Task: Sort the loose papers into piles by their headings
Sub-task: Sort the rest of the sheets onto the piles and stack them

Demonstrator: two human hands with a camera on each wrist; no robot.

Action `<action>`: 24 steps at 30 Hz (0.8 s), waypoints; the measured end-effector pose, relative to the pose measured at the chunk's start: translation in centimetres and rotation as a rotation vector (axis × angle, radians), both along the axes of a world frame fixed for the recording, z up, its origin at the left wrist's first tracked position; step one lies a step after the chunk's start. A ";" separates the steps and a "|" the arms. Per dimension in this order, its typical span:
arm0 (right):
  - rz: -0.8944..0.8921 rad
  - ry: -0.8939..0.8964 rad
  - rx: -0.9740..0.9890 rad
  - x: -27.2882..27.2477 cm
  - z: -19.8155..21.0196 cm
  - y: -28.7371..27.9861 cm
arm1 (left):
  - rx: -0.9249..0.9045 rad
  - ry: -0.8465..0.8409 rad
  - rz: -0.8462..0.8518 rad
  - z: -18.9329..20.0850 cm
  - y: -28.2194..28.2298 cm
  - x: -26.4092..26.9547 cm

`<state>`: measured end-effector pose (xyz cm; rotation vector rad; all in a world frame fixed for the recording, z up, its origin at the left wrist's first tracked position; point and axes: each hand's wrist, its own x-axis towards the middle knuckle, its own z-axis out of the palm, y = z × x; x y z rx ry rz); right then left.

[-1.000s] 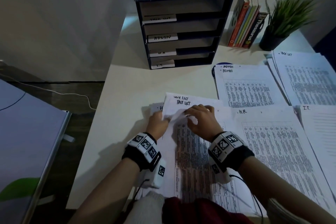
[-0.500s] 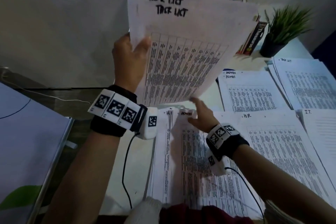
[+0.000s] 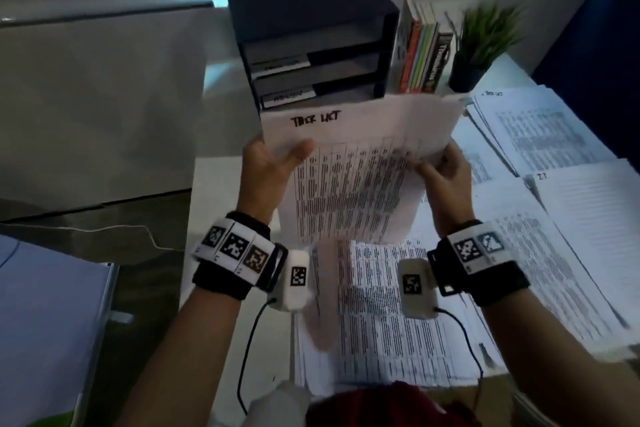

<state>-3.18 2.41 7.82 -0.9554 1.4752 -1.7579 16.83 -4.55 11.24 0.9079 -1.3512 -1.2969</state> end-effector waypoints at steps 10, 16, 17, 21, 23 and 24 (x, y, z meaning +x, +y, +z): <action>0.031 0.032 0.123 -1.3 -3.6 1.3 | 0.096 -0.344 0.202 -5.7 0.9 -1.6; 0.124 0.301 0.254 -7.2 -4.8 2.5 | 0.136 -0.362 0.476 -4.1 -1.1 -6.8; 0.127 0.320 0.263 -8.8 -5.0 2.9 | 0.168 -0.353 0.477 -4.2 -1.3 -8.1; 0.054 0.250 0.280 -16.4 -5.0 4.0 | 0.317 -0.235 0.321 -5.1 -0.2 -15.2; 0.017 0.181 0.297 -20.4 -5.2 3.9 | 0.368 -0.183 0.191 -6.5 0.9 -19.2; 0.015 0.150 0.302 -22.2 -5.5 3.8 | 0.380 -0.189 0.133 -7.2 1.3 -21.0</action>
